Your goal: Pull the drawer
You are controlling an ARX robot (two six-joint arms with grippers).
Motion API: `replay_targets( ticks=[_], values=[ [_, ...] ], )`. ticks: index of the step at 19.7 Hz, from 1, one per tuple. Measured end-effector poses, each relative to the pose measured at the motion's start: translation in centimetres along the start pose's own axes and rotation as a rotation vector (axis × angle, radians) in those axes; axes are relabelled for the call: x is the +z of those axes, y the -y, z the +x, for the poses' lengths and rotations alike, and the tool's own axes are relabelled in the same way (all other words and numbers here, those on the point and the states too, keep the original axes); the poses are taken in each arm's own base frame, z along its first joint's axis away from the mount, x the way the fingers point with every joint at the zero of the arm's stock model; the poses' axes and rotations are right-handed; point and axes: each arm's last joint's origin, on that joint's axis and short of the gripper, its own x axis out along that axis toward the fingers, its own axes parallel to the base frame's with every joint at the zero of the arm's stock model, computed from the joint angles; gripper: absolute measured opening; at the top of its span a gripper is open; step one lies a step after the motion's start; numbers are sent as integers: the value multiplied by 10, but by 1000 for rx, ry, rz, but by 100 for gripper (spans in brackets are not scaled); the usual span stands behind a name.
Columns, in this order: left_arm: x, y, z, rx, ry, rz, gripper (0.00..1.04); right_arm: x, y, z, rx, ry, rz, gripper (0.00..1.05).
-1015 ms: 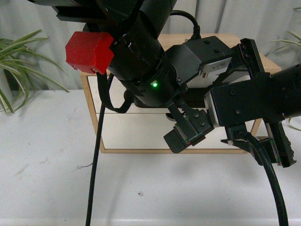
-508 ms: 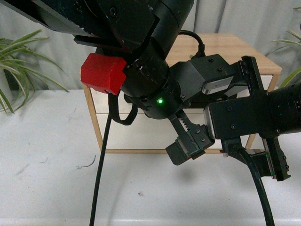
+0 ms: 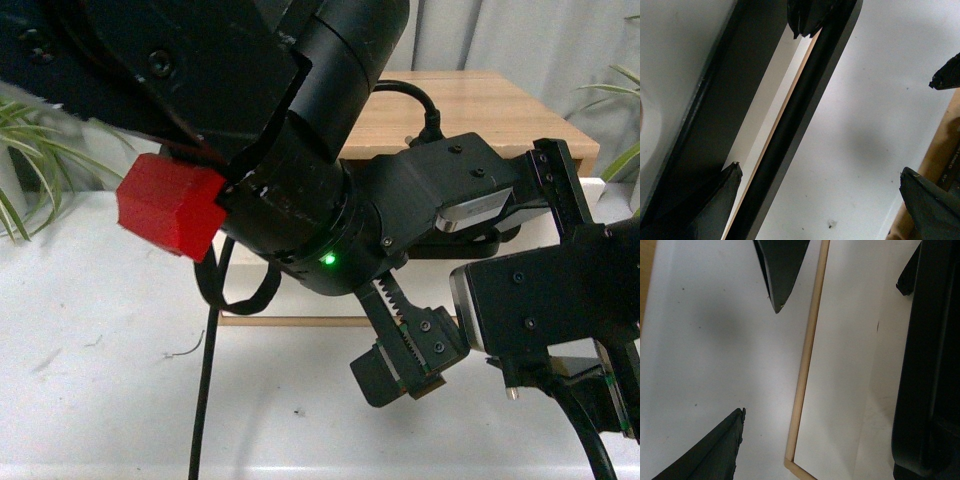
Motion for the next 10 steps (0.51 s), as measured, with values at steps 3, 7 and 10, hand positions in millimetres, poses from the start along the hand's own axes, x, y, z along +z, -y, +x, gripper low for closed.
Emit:
replay_targets(
  ticks=[3,7,10],
  values=[
    [-8,10,-13,-23,30,-11,98,7,-11,-6,2,-14,-19,98],
    [-16,26,-25,-52,49,-13,98,14,-28,-19,39,-14,-8,98],
    [-21,40,-33,-79,52,2,98,20,-38,-32,83,-5,7,98]
  ],
)
